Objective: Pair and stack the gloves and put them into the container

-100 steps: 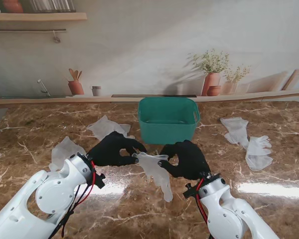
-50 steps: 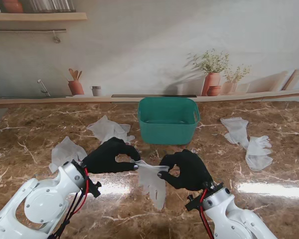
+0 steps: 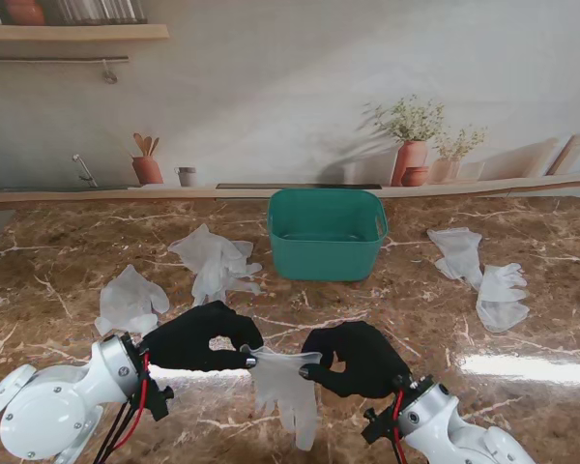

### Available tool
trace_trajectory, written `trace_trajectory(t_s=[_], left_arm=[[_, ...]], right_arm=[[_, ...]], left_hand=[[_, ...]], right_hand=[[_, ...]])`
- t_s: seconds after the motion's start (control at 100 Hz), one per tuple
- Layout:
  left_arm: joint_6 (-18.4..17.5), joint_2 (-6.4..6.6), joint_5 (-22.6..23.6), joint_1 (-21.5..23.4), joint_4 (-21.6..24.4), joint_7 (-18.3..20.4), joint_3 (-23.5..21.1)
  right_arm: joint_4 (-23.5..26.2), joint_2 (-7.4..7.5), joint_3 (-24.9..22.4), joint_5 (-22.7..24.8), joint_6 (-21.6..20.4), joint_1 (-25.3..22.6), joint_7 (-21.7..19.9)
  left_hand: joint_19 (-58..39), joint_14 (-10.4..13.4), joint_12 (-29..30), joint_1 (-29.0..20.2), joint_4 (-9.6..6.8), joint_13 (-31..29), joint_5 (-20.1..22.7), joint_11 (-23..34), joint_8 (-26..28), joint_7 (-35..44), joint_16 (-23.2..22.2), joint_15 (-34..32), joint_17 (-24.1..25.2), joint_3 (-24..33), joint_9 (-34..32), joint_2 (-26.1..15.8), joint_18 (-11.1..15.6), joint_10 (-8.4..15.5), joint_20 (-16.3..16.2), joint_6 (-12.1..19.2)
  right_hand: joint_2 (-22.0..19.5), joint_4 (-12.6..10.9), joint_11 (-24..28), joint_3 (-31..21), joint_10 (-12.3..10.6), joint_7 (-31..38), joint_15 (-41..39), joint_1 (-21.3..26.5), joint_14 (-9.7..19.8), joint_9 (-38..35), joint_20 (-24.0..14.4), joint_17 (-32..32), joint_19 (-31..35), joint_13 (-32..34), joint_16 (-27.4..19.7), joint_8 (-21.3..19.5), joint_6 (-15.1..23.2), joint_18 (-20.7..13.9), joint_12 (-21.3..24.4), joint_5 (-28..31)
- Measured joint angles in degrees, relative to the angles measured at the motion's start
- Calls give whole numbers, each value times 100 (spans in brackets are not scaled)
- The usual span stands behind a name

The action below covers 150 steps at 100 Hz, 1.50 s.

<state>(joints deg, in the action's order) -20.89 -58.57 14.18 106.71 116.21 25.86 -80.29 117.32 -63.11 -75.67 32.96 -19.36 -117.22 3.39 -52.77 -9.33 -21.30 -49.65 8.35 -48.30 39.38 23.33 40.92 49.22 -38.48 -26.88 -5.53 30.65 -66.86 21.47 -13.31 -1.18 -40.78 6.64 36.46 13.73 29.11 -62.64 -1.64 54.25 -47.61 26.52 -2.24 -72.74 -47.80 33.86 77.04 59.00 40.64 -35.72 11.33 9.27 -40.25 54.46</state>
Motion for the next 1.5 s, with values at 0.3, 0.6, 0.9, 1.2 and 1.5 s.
trace_trajectory(t_s=[0.3,0.6,0.9,1.2,1.5], left_arm=[[365,108,-407,-19,-26,466,-6],[1065,119,273,-1076,-870,366,822],[1450,-81,1394,-2385,-2216,-1067,2198],[1790,-340,1797,-3400,-3130,-1722,3242],[2011,-535,2137,-3989,-3828,-2230,3916]], right_arm=[[-143,73,155,-534,145,195,-465],[-988,84,486,-892,785,1041,-750],[-2215,13,909,-284,1278,2104,-265],[-2974,-86,1232,181,1877,2707,323],[-3441,-152,1578,588,2384,3078,672]], left_hand=[[-82,0,3,-4,0,-125,0,144,8,13,-68,-149,-35,0,-150,0,0,4,-44,-110],[-148,-10,3,-48,0,-128,0,302,9,69,-210,-297,-35,-7,-151,0,0,4,-46,-185],[-355,-142,-56,-48,0,-128,0,504,6,72,-294,-637,-36,-57,-152,0,0,-4,-113,-187],[-514,-147,-171,11,2,-249,0,645,-5,140,-354,-783,-168,-5,-214,1,0,-4,-119,-147],[-737,-148,-298,85,115,-395,-22,731,-135,203,-364,-872,-282,118,-287,8,2,-4,-184,-37]], right_hand=[[-49,0,-84,0,40,3,37,27,-61,-228,126,250,149,294,-84,48,-130,12,219,0],[-120,0,-89,95,52,5,49,63,-66,-234,217,153,154,349,-133,125,-144,50,296,0],[-172,0,-86,119,52,1,-30,38,-66,-221,220,-2,155,327,-109,159,-126,7,296,-5],[-172,0,206,120,42,-1,-301,3,-64,-219,220,47,238,327,-39,396,-66,-1,247,-5],[-131,0,352,120,36,-2,-444,-13,-63,-219,221,99,296,332,-20,509,-56,-4,169,-5]])
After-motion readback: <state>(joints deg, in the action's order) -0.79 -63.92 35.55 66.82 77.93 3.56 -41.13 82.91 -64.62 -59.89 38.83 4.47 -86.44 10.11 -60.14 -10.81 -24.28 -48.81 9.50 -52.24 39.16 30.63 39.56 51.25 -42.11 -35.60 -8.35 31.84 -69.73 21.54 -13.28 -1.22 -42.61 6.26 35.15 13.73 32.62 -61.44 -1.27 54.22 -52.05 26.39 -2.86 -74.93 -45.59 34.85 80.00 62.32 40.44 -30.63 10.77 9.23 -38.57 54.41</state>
